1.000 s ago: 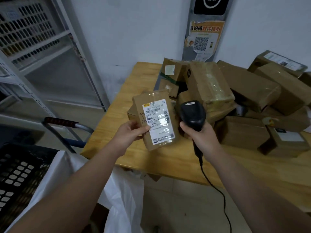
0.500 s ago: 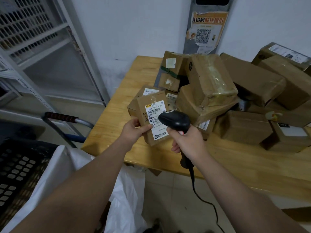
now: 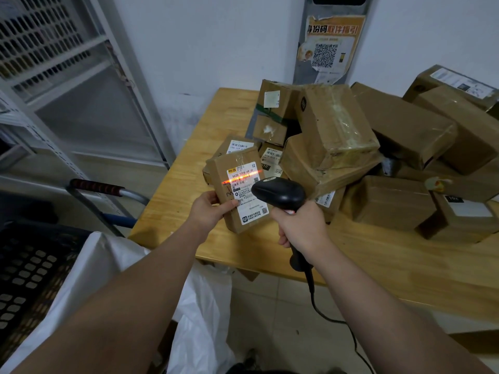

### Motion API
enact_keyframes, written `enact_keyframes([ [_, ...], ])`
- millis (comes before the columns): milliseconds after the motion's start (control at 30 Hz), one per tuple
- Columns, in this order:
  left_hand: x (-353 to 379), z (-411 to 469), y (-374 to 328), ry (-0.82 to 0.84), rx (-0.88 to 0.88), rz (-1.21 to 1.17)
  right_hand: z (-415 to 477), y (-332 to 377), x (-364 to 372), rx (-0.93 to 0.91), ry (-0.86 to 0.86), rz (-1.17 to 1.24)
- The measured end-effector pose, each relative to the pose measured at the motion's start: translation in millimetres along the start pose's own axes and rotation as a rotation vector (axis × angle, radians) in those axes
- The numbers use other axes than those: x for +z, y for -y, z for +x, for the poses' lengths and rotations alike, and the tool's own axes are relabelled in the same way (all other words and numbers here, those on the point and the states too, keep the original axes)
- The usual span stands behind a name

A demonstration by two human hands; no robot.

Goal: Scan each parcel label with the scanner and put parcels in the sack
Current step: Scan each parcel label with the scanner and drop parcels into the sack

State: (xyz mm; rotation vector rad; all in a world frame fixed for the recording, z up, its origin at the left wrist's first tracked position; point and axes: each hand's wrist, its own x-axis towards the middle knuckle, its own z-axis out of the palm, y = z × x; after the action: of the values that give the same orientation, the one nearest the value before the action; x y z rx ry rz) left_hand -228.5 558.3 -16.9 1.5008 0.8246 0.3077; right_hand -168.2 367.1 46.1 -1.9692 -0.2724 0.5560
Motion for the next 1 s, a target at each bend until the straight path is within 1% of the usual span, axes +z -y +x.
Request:
enact_keyframes([
  [533,-1.1,3.0,1.9,-0.015,-0.019,0.023,0.0,3.6,-3.1,-0.023,-0.010,-0.067],
  [700,-0.2,3.4,2.7,-0.027,-0.026,0.038,-1.2,0.9,-4.3,-0.023,-0.017,-0.043],
  [800,1.1,2.0,2.8,-0.036,-0.029,0.043,-2.6,-1.0,-7.0,-0.015,0.008,0.001],
  [1000,10.5,-25.0,2.7,-0.080,0.041,0.062,-17.6,-6.5,-19.8,-0.055,0.044,0.023],
])
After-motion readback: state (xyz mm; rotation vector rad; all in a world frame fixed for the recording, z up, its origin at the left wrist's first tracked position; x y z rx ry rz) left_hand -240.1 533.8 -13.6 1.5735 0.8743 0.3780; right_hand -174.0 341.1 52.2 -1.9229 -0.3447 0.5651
